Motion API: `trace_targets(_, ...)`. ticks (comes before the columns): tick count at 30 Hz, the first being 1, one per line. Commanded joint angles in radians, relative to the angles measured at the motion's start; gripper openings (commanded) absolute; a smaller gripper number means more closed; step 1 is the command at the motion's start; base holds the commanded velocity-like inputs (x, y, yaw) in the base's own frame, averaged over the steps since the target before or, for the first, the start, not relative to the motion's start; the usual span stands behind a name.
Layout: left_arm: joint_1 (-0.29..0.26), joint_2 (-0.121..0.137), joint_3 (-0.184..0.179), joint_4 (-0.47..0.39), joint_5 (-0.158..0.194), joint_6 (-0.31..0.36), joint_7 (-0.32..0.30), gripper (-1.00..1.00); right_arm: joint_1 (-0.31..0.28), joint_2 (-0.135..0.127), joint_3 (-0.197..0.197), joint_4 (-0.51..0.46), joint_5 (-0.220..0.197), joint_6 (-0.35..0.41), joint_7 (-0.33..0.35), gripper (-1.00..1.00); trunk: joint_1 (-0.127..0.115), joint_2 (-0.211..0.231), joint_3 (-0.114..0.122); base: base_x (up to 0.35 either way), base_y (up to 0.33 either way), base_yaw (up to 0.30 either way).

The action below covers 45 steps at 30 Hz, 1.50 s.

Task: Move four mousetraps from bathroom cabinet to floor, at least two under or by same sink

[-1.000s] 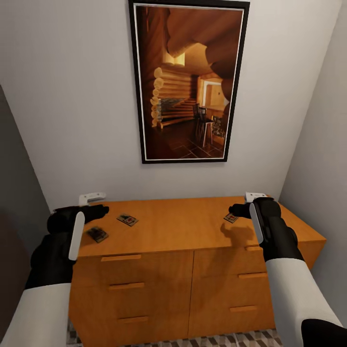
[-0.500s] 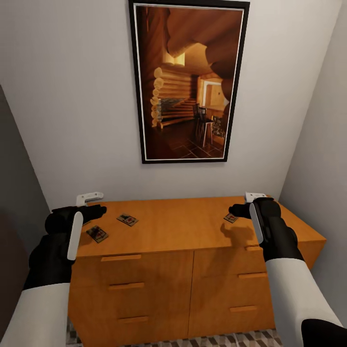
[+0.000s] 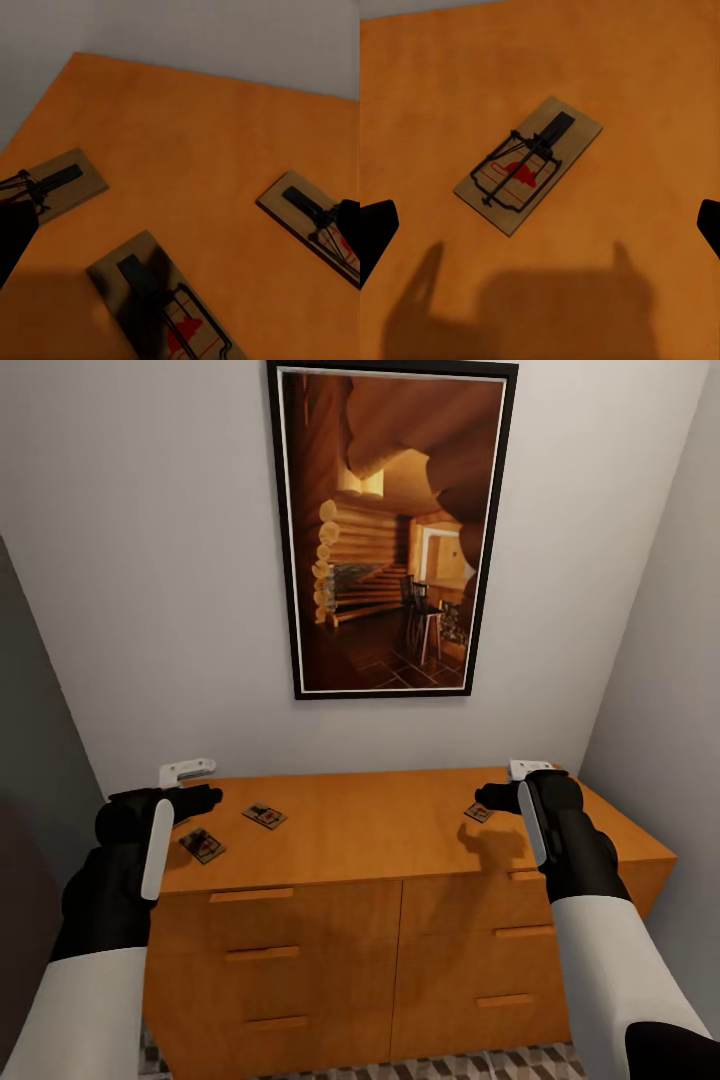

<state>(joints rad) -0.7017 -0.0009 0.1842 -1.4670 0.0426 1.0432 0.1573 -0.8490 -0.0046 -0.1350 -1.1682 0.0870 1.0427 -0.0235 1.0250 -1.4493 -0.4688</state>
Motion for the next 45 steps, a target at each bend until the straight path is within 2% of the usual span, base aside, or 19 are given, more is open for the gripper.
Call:
trace_targets(1,-0.001,0.000,0.000,-0.001,0.005,0.004,0.005,1.00,-0.001,0.000,0.000,-0.001,0.007,0.004,0.004,1.00,0.000,-0.001,-0.001,0.000,0.000,0.000)
trace_targets(10,-0.001,-0.003,-0.010,0.003,0.009,0.004,0.005,1.00,-0.001,0.000,0.000,-0.001,0.008,0.004,0.004,1.00,0.000,-0.001,-0.001,0.000,0.000,0.000)
trace_targets(18,-0.001,-0.007,-0.064,0.007,0.012,0.004,0.005,1.00,-0.001,0.000,0.000,-0.001,0.008,0.004,0.004,1.00,0.000,-0.001,-0.001,0.000,0.000,0.000)
trace_targets(24,-0.001,-0.025,-0.114,0.007,0.014,0.004,0.004,1.00,-0.001,0.000,0.001,-0.001,0.007,0.004,0.004,1.00,0.000,-0.001,-0.001,0.000,0.000,0.000)
trace_targets(28,-0.001,-0.036,-0.127,0.008,0.015,0.004,0.004,1.00,-0.001,0.000,0.001,-0.001,0.007,0.004,0.004,1.00,0.000,-0.001,-0.001,0.000,0.000,0.000)
trace_targets(36,-0.001,-0.047,-0.139,0.008,0.017,0.004,0.004,1.00,-0.001,0.000,0.001,-0.001,0.006,0.004,0.004,1.00,0.000,-0.001,-0.001,0.000,0.000,0.000)
trace_targets(45,-0.001,-0.048,-0.140,0.009,0.017,0.004,0.004,1.00,-0.001,0.004,0.002,-0.001,0.006,0.004,0.005,1.00,0.000,-0.001,-0.001,0.000,0.000,0.000)
